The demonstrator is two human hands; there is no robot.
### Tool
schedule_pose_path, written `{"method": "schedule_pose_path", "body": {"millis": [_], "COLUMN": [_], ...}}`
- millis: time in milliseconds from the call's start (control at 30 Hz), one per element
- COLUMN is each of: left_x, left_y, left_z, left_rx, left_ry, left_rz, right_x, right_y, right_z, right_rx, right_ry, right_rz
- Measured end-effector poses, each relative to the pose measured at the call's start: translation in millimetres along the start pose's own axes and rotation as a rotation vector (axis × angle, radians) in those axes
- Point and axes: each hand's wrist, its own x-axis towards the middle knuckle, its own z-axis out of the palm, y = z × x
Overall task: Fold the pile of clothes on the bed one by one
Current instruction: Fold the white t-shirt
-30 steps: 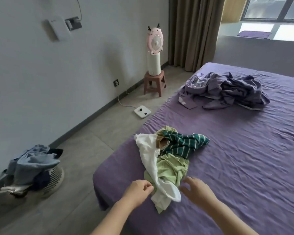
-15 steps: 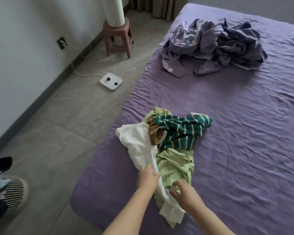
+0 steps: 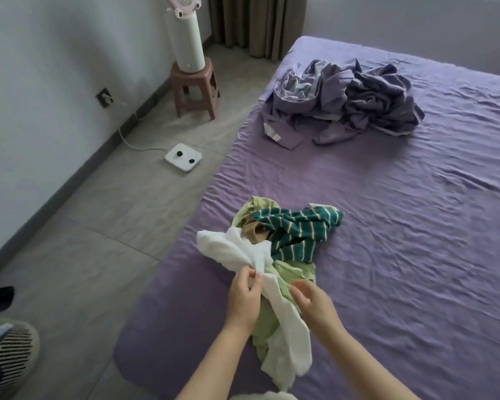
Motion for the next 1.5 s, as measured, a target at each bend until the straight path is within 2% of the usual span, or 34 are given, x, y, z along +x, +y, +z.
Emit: {"method": "schedule_pose_path", "body": {"millis": [133, 200, 267, 333, 400, 467, 533, 600, 667, 767, 867, 933, 1000, 1067, 1133, 1200, 1267, 1367, 1500], "left_x": [-50, -79, -107, -133, -154, -167, -178, -190, -199, -214, -228, -239, -248, -259, -266, -273, -276, -272, -264], "left_y": [74, 102, 124, 143, 159, 176, 199, 226, 251, 273, 291, 309, 326, 339, 347, 355, 363, 368, 368], "left_z": [9, 24, 42, 57, 72, 87, 104, 122, 138, 160, 174, 180, 185, 187, 189, 190, 189, 179, 159], "left_rx": [-0.201, -0.216, -0.239, -0.236, -0.235, -0.215, -0.302, -0.484, -0.536, -0.45, -0.325, -0.351, -0.395, -0.363, -0.277, -0.253, -0.3, -0.291, -0.18], "left_ry": [-0.189, -0.257, -0.296, -0.313, -0.301, -0.223, -0.212, -0.33, -0.401, -0.416, -0.393, -0.411, -0.442, -0.549, -0.658, -0.686, -0.638, -0.523, -0.383], "left_rz": [0.209, 0.303, 0.35, 0.366, 0.38, 0.348, 0.196, 0.019, -0.049, -0.046, 0.035, 0.148, 0.226, 0.316, 0.413, 0.468, 0.499, 0.548, 0.572], "right_x": [-6, -13, -28, -51, -76, -102, -124, -146, -170, -196, -216, -227, -232, -238, -244, -250, -256, -265, -292], "right_y": [-49, -67, -76, -74, -66, -60, -52, -40, -28, -11, 6, 17, 30, 40, 45, 47, 49, 49, 27], "right_z": [-53, -94, -136, -174, -208, -236, -256, -265, -273, -294, -326, -347, -370, -389, -400, -403, -401, -404, -419], "right_rx": [0.488, 0.717, 0.833, 0.781, 0.688, 0.574, 0.394, 0.261, 0.281, 0.415, 0.611, 0.641, 0.46, 0.236, 0.168, 0.236, 0.288, 0.419, 0.621], "right_ry": [0.064, 0.044, -0.022, -0.004, 0.105, 0.205, 0.253, 0.258, 0.255, 0.274, 0.304, 0.389, 0.545, 0.604, 0.516, 0.39, 0.349, 0.436, 0.501], "right_rz": [0.032, 0.085, 0.109, 0.002, -0.119, -0.244, -0.365, -0.454, -0.522, -0.594, -0.55, -0.542, -0.537, -0.535, -0.546, -0.551, -0.549, -0.507, -0.56]}}
